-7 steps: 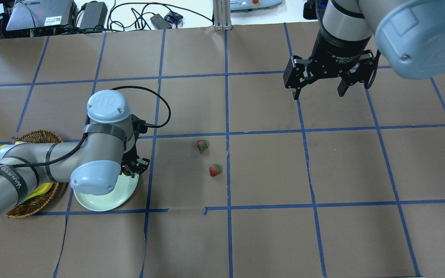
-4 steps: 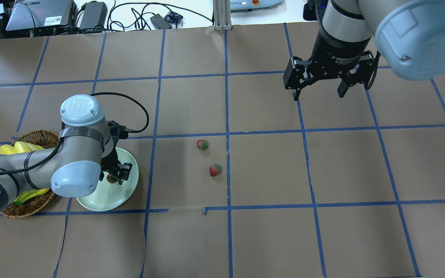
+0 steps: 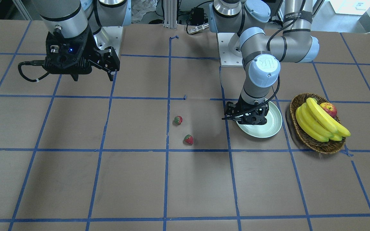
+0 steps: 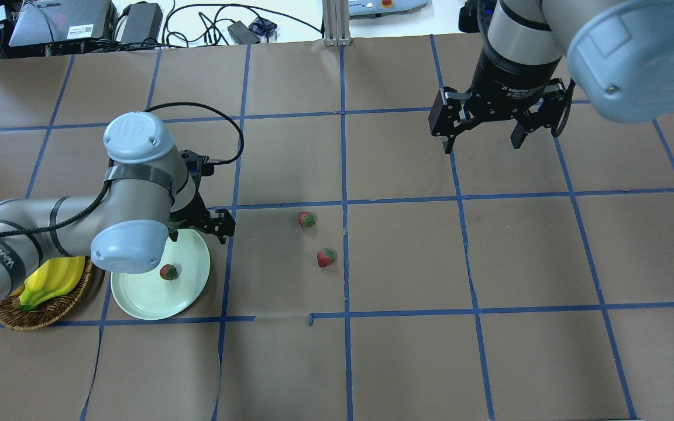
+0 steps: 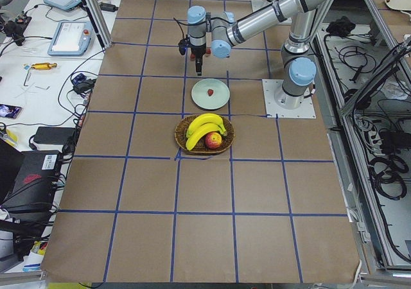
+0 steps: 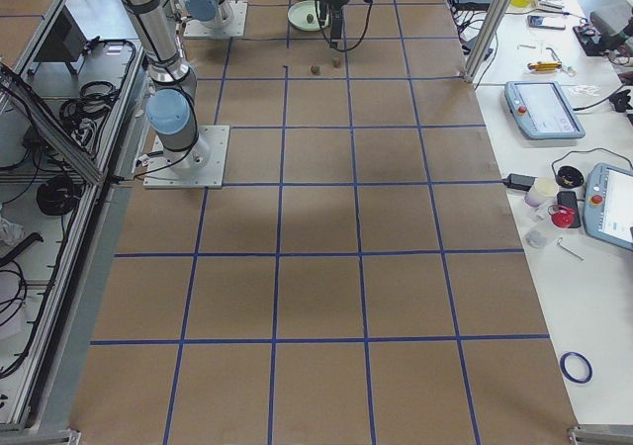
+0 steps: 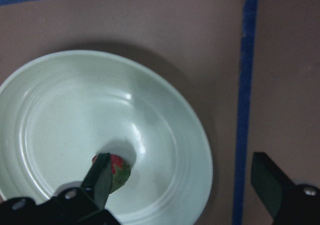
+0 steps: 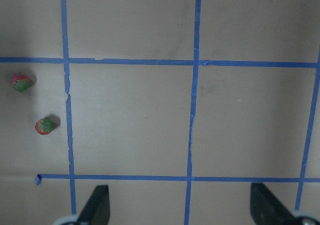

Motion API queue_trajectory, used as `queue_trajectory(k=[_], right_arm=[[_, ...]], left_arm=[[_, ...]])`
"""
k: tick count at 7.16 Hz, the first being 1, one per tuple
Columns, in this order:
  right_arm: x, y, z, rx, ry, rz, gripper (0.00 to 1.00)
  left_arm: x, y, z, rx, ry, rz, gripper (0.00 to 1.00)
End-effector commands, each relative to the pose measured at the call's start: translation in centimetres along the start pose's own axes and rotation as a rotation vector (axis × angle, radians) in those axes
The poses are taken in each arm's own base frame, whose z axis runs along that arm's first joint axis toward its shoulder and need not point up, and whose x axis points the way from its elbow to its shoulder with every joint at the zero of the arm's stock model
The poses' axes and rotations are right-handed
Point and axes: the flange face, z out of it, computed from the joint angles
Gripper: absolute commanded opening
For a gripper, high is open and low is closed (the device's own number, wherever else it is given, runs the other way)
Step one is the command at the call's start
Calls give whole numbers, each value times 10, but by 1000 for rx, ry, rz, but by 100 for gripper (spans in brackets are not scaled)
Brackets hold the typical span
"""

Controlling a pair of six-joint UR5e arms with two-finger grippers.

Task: Collect all strawberries into plate
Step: 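Move the left gripper back and grasp a second strawberry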

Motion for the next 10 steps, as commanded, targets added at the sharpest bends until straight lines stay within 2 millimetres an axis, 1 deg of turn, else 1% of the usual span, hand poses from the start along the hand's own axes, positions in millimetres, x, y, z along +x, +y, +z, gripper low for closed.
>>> queue_trajectory(k=[1, 2, 3, 4, 5, 6, 7, 8, 9, 10], right_arm=[[-1, 0, 1, -1, 0, -2, 100], [-1, 0, 1, -1, 0, -2, 100], [-1, 0, 1, -1, 0, -2, 100], [-1, 1, 1, -3, 0, -2, 100], [-1, 0, 1, -1, 0, -2, 100], [-1, 0, 1, -1, 0, -2, 100], [-1, 0, 1, -1, 0, -2, 100], [-1, 0, 1, -1, 0, -2, 100], [-1, 0, 1, -1, 0, -2, 100], [-1, 0, 1, -1, 0, -2, 100]], left_arm=[[55, -27, 8, 1, 84, -79, 98], [79, -39, 21, 17, 91, -129, 98], [102, -46, 39, 19, 84, -143, 97], [123, -43, 58, 18, 78, -193, 94], [139, -37, 67, 22, 68, -194, 91], [141, -35, 75, 13, 53, -203, 77], [143, -32, 79, 3, 52, -207, 53], [143, -30, 75, 6, 53, -195, 24], [143, -27, 77, -1, 46, -190, 1], [141, -26, 62, 23, 53, -165, 0]])
